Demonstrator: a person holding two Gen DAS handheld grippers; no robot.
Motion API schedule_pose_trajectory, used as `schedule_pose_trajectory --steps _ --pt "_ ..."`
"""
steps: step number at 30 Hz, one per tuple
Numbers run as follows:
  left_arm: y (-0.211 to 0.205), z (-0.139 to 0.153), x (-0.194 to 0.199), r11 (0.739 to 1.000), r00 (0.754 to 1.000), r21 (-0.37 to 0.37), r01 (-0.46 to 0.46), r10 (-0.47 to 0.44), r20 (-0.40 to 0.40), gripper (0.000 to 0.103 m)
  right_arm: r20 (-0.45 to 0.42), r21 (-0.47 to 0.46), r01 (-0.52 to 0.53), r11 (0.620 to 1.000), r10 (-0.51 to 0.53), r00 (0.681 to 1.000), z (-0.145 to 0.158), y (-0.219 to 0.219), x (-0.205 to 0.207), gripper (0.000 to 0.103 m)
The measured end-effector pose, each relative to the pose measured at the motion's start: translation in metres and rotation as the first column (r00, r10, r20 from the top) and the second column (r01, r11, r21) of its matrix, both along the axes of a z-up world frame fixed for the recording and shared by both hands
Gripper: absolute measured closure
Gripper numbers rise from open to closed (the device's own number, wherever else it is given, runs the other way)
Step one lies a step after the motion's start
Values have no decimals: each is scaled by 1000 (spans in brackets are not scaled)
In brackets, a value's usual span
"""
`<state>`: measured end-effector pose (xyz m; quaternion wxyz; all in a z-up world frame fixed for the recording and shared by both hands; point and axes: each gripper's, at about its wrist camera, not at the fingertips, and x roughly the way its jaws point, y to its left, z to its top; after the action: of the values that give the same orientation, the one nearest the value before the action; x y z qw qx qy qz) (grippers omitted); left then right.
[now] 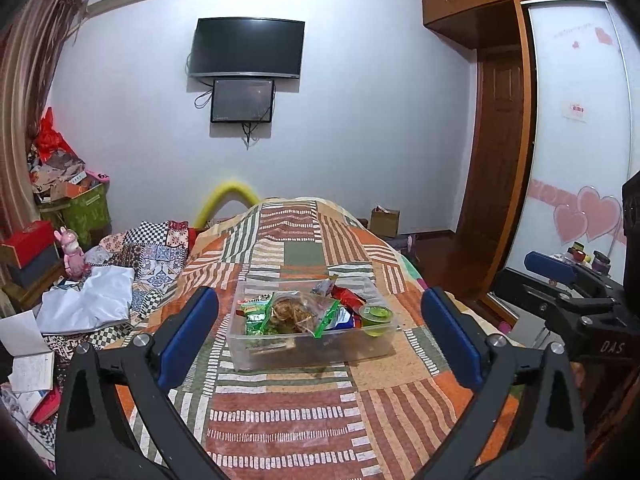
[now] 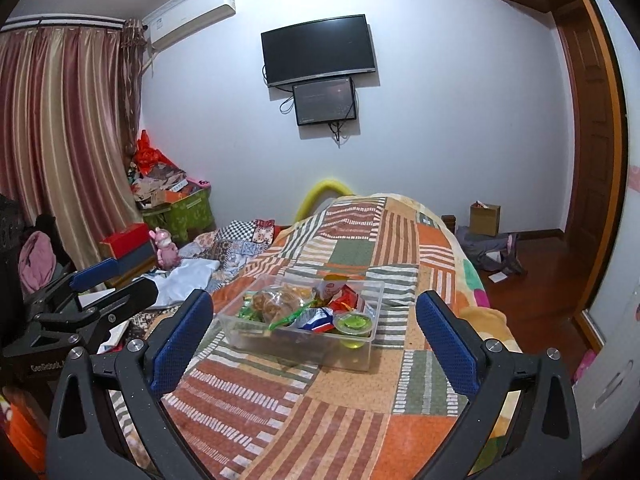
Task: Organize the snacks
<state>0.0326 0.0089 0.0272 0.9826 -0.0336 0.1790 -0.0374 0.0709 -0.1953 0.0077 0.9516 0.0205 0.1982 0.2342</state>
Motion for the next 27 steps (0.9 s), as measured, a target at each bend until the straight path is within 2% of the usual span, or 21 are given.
schedule_pose_trajectory --steps 27 --pt "-1 -4 2 1000 1000 -3 3 -3 -7 1 -18 -7 17 1000 -17 1000 -4 -3 -1 2"
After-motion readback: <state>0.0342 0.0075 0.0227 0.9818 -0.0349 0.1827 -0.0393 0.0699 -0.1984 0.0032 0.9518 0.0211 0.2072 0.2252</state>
